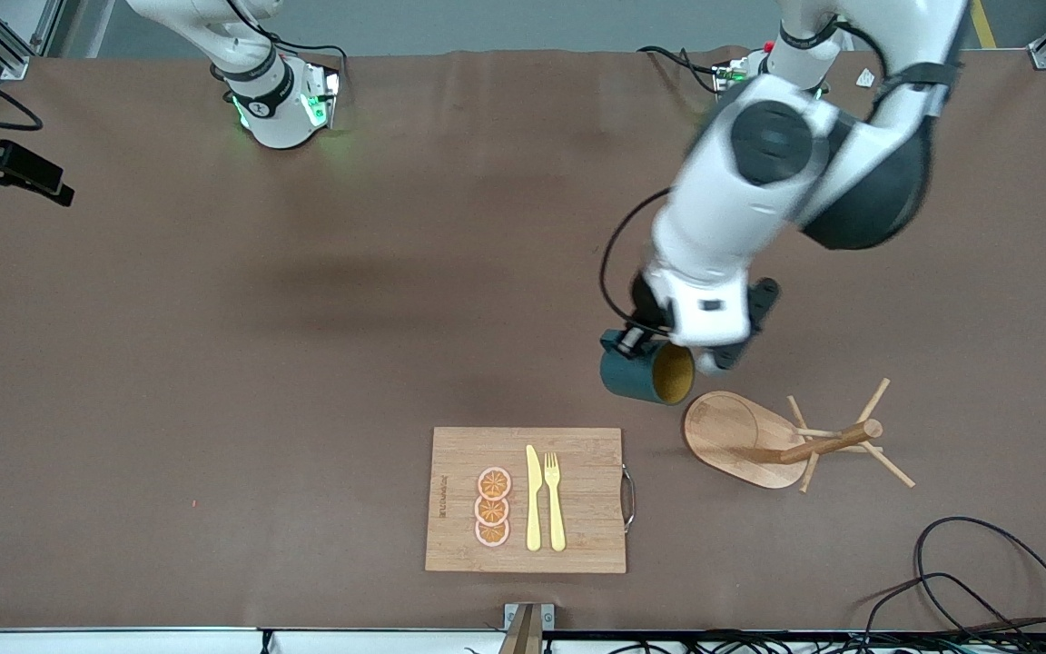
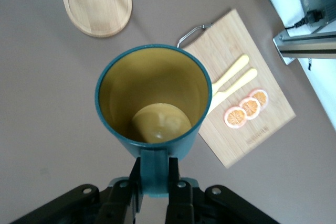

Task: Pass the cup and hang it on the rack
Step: 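Carry the mug with the left gripper to the wooden mug tree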

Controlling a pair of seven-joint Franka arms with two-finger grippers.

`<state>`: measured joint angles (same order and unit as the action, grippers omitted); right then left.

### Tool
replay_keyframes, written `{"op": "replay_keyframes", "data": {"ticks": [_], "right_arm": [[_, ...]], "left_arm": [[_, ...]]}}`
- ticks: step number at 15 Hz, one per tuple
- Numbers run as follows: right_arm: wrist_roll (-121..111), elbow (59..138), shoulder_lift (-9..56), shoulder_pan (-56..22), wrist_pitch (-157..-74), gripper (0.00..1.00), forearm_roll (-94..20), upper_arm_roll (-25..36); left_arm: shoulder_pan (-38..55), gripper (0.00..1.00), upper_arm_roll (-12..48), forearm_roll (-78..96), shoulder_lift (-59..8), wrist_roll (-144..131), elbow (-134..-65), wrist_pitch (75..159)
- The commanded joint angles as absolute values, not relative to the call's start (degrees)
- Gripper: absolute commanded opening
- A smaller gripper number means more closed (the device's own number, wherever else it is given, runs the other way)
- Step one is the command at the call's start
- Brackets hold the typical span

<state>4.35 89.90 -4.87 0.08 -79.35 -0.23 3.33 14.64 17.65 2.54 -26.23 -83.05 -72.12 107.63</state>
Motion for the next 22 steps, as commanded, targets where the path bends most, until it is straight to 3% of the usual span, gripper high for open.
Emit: {"op": "replay_keyframes", "data": {"ticks": [1, 6, 13, 22], "right_arm": [[4.48, 89.03, -5.89, 0.26, -78.75, 1.00, -0.17, 3.08], [0.19, 89.21, -5.89, 0.62, -80.51, 1.00, -0.18, 3.77], [0.00, 89.65, -6.06, 0.53, -79.89, 1.00, -0.09, 4.04], [-0.09, 90.09, -6.42, 0.44, -79.63, 1.00, 0.00, 4.04]], "left_arm": [[6.79, 0.01, 18.19, 13.68, -23.64, -79.02, -73.83, 104.34], [-1.92, 0.00, 18.02, 31.08, -26.36, -72.79, -74.53, 103.10], [-8.69, 0.00, 17.93, 42.87, -31.54, -72.16, -74.79, 102.48], [-13.97, 0.00, 18.02, 46.75, -35.33, -67.68, -74.88, 98.09]]}}
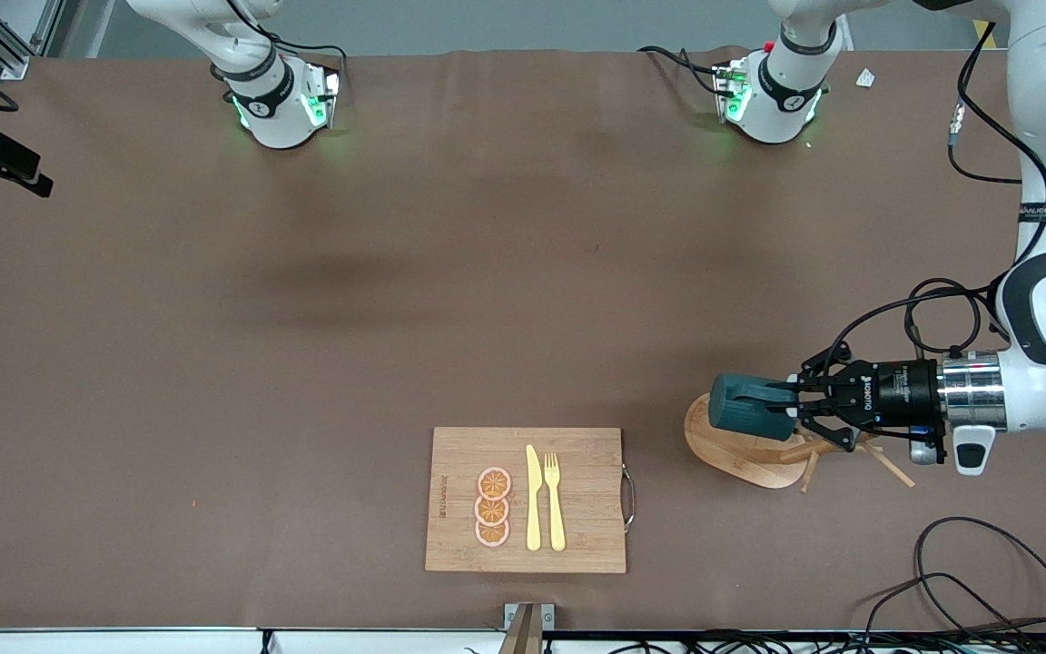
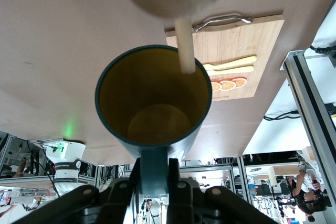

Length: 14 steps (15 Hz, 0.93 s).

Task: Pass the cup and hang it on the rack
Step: 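Carry the mug with the left gripper to the wooden mug tree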

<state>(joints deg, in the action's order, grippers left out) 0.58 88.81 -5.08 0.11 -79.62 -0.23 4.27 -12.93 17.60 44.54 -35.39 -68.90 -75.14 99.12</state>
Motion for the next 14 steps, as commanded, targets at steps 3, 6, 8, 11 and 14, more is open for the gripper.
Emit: {"op": "replay_keyframes", "data": {"ticks": [3, 6, 8, 11, 14], "right_arm": [[-0.09, 90.09, -6.42, 0.44, -79.63, 1.00, 0.09, 4.04], [-0.09, 90.09, -6.42, 0.35, -79.63, 1.00, 0.18, 3.87], [-0.09, 90.09, -6.42, 0.26, -79.72, 1.00, 0.18, 3.87], [-0.09, 90.09, -6.50, 0.18, -79.63, 1.00, 0.26, 3.69], [-0.09, 90.00, -6.50, 0.09, -79.72, 1.00, 0.35, 3.69]], "left_arm": [[-15.29, 0.00, 17.93, 47.98, -36.38, -67.15, -74.79, 98.09], [-17.31, 0.00, 17.93, 51.58, -37.18, -64.60, -74.88, 98.09], [-17.75, 0.00, 17.93, 51.94, -37.44, -64.43, -74.79, 98.09], [-18.72, 0.00, 17.93, 52.81, -38.93, -62.68, -74.79, 98.09], [-19.86, 0.01, 17.93, 54.23, -39.46, -59.16, -74.79, 98.09]]}}
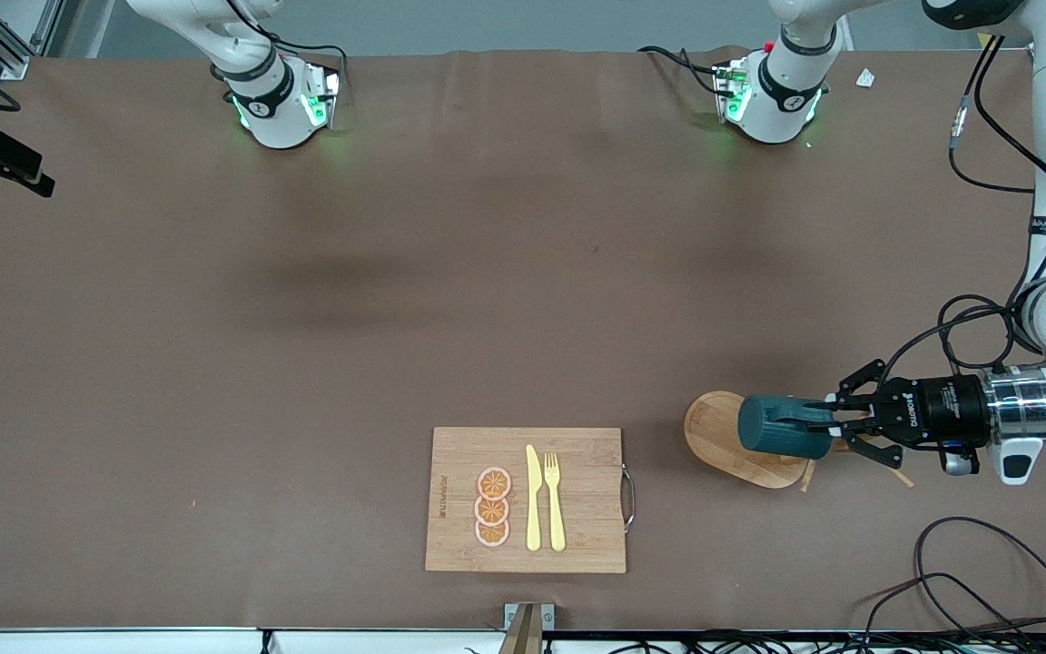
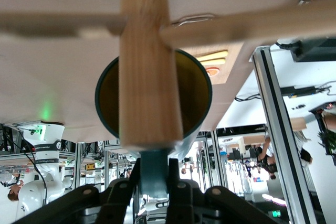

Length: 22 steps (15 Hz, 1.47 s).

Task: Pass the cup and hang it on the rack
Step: 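Hang the mug on a mug tree peg and open the left gripper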

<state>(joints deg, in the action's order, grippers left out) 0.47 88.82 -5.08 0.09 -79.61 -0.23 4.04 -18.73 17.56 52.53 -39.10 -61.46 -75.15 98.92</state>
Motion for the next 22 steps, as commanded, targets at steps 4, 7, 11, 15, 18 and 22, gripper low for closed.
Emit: {"op": "replay_keyframes", "data": {"ticks": [4, 7, 11, 15, 18, 22], "right_arm": [[-0.09, 90.00, -6.50, 0.00, -79.72, 1.00, 0.35, 3.69], [-0.09, 90.00, -6.42, 0.00, -79.72, 1.00, 0.35, 3.69], [0.00, 90.09, -6.42, 0.00, -79.72, 1.00, 0.35, 3.52], [0.00, 90.35, -6.50, 0.00, -79.72, 1.00, 0.35, 3.52], [0.00, 90.35, -6.50, 0.00, -79.72, 1.00, 0.35, 3.52], [-0.09, 90.35, -6.50, 0.09, -79.72, 1.00, 0.35, 3.52]], "left_arm": [[-20.83, 0.01, 17.93, 54.23, -39.64, -58.27, -74.79, 98.09], [-20.83, 0.02, 17.93, 54.32, -40.43, -57.75, -74.79, 98.09], [-21.09, 0.03, 17.93, 54.32, -40.87, -57.39, -74.79, 98.09], [-21.09, 0.09, 17.67, 54.32, -41.13, -57.39, -74.79, 98.09], [-21.09, 0.32, 17.58, 54.32, -41.57, -57.83, -74.79, 98.09], [-21.09, 0.51, 17.58, 54.40, -41.13, -58.71, -74.62, 98.09]]}}
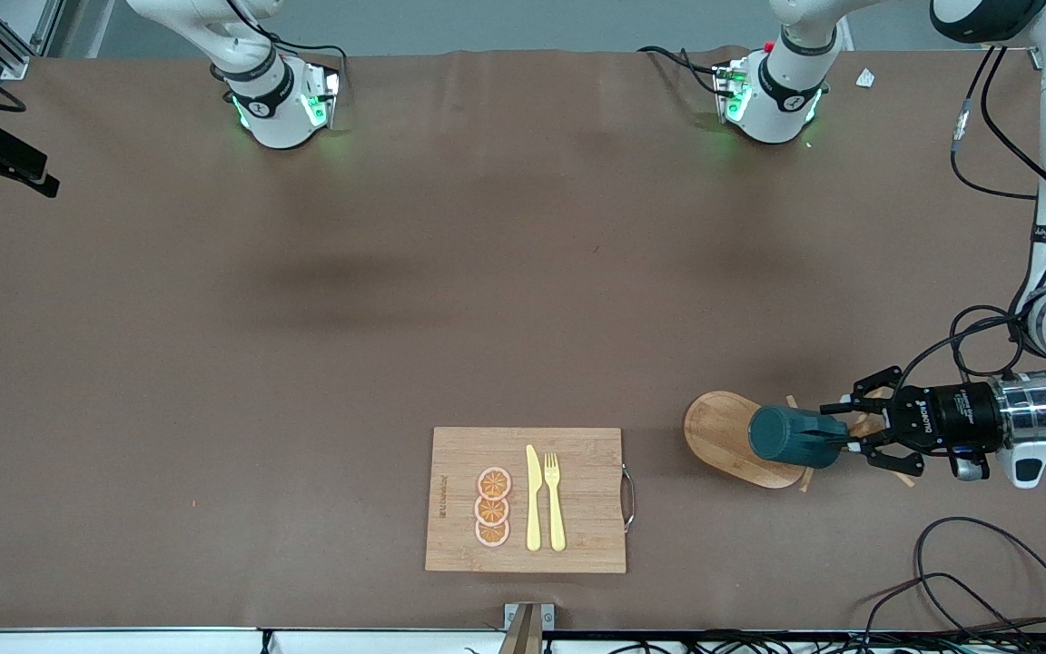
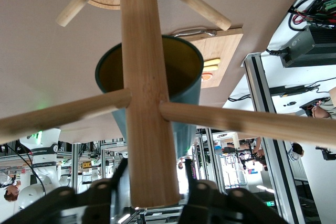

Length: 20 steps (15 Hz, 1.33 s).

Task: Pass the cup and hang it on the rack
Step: 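Hang the mug on a mug tree peg and open the left gripper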

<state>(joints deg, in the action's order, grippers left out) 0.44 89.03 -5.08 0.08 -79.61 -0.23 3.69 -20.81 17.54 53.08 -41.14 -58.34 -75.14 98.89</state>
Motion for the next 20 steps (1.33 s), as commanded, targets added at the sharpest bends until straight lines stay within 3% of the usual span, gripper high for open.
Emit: {"op": "replay_keyframes", "data": {"ticks": [1, 3, 4, 5, 7, 18, 20], "right_arm": [[-0.09, 90.35, -6.50, 0.09, -79.72, 1.00, 0.35, 3.60], [0.00, 90.35, -6.50, 0.09, -79.72, 1.00, 0.35, 3.60], [-0.09, 90.35, -6.50, 0.09, -79.72, 1.00, 0.35, 3.60], [-0.09, 90.35, -6.50, 0.00, -79.80, 1.00, 0.35, 3.60], [-0.09, 90.35, -6.50, 0.09, -79.80, 1.00, 0.35, 3.60], [0.00, 90.35, -6.50, 0.09, -79.80, 1.00, 0.35, 3.60], [0.00, 90.35, -6.50, 0.18, -79.89, 1.00, 0.35, 3.60]], "left_arm": [[-21.09, 0.51, 17.67, 54.40, -41.05, -59.23, -74.53, 98.09], [-21.01, 0.54, 18.19, 54.40, -40.87, -61.86, -74.27, 98.09], [-20.74, 0.60, 18.54, 54.32, -40.35, -62.22, -74.27, 98.09], [-20.74, 0.70, 19.07, 54.32, -39.47, -62.40, -74.27, 98.09], [-20.13, 1.00, 19.60, 53.27, -37.10, -62.49, -74.27, 98.43], [-8.00, 1.00, 20.04, 22.44, -27.25, -61.44, -73.04, 100.02], [-7.82, 1.00, 22.49, 17.00, -26.90, -59.95, -73.21, 100.02]]}}
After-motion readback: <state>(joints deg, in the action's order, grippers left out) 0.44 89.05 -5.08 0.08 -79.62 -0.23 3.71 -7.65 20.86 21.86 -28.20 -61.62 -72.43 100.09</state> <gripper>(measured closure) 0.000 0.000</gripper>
